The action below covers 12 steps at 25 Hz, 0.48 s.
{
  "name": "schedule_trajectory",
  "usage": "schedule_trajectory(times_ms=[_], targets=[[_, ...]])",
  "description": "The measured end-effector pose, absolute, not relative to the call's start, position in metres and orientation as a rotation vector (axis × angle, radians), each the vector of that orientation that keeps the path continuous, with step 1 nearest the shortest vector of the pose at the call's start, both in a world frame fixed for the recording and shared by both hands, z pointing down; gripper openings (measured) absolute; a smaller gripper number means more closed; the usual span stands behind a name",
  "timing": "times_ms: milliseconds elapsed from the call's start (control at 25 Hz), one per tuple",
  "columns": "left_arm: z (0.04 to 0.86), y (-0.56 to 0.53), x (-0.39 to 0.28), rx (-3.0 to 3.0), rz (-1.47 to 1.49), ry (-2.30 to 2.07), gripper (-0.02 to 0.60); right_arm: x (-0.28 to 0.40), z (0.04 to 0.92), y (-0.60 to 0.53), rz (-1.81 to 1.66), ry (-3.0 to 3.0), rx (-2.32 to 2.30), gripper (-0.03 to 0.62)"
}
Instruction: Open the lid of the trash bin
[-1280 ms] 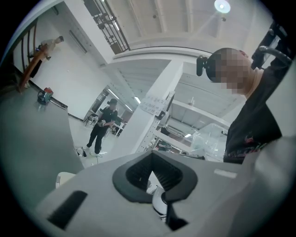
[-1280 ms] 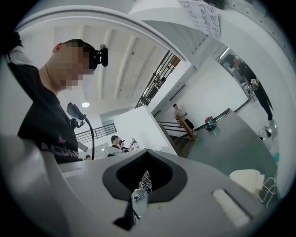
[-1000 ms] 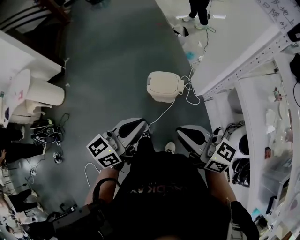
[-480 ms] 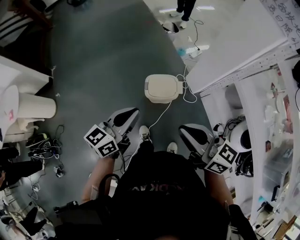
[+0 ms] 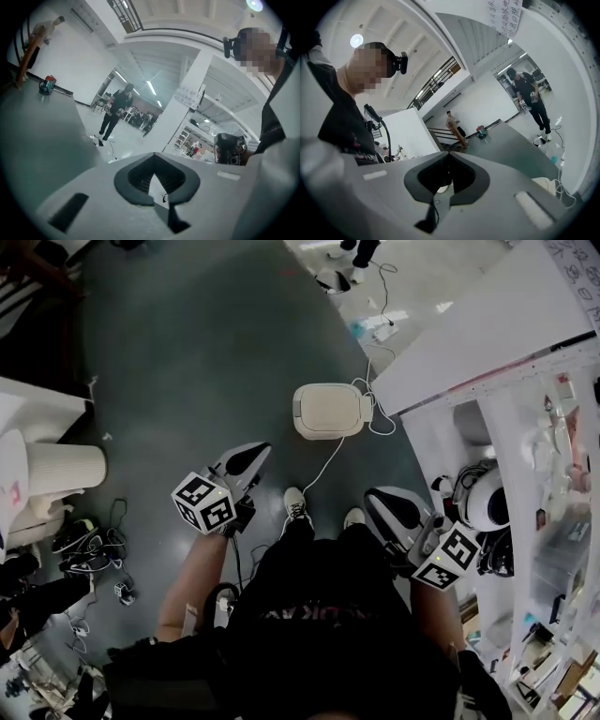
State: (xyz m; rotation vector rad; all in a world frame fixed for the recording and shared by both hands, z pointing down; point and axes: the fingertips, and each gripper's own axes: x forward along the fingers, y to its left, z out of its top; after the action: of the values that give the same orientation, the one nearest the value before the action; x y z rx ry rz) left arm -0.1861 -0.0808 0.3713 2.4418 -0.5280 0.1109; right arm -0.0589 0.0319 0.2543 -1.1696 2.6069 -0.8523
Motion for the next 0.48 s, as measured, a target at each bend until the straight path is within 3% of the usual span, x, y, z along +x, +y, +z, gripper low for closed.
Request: schedule_trajectory(times_ms=[480], targets=[[0.434,-0.12,-0.179,2.308,0.15,-0.544,0.002,-0.054,0.266,-0.008,-0.924,2.658,-1.154,0.008]])
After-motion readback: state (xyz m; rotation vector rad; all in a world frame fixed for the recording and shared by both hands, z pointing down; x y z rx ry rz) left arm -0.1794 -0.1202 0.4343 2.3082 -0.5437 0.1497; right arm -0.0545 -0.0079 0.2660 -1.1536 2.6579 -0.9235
